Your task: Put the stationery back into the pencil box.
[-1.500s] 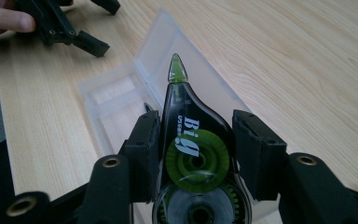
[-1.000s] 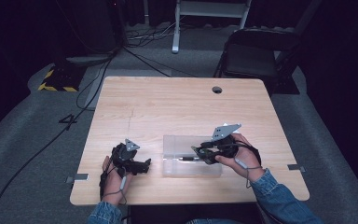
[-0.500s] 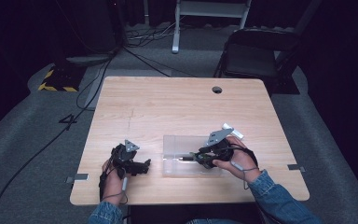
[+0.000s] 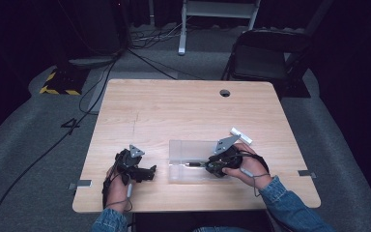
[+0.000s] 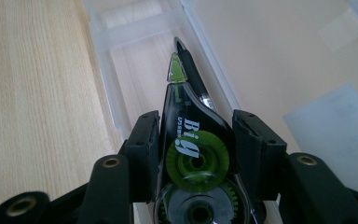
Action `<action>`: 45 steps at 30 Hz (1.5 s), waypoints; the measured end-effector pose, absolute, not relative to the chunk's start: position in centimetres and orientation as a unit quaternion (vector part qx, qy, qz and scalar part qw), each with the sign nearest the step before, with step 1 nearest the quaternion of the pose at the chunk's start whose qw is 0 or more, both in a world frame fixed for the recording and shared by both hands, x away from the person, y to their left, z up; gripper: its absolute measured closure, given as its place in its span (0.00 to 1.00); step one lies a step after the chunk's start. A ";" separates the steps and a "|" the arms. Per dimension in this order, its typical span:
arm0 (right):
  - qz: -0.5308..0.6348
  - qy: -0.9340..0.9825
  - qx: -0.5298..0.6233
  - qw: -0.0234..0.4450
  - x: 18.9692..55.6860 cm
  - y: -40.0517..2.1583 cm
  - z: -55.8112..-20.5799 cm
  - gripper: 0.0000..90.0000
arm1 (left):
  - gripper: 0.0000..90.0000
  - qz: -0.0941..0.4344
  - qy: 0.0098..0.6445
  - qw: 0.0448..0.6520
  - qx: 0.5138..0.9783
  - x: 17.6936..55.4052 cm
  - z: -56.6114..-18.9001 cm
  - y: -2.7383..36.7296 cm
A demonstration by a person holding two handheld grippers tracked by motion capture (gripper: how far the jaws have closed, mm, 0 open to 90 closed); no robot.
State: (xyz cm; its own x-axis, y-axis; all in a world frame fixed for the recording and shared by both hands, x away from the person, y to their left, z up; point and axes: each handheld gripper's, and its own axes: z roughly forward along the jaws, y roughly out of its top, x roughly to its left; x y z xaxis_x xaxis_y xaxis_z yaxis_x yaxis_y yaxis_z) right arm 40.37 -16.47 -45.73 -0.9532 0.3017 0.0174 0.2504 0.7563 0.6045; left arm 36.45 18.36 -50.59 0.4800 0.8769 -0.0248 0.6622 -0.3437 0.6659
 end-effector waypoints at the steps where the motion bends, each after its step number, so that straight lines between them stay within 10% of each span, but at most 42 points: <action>1: 0.316 0.936 0.147 0.041 40.4 -16.5 -45.7 0.59 | 0.00 0.172 0.480 0.313 0.801 36.5 -50.6 18.4; 45: 0.291 0.949 0.117 -0.021 40.1 -16.4 -46.6 0.55 | 0.00 0.174 0.483 0.311 0.800 36.5 -50.6 18.4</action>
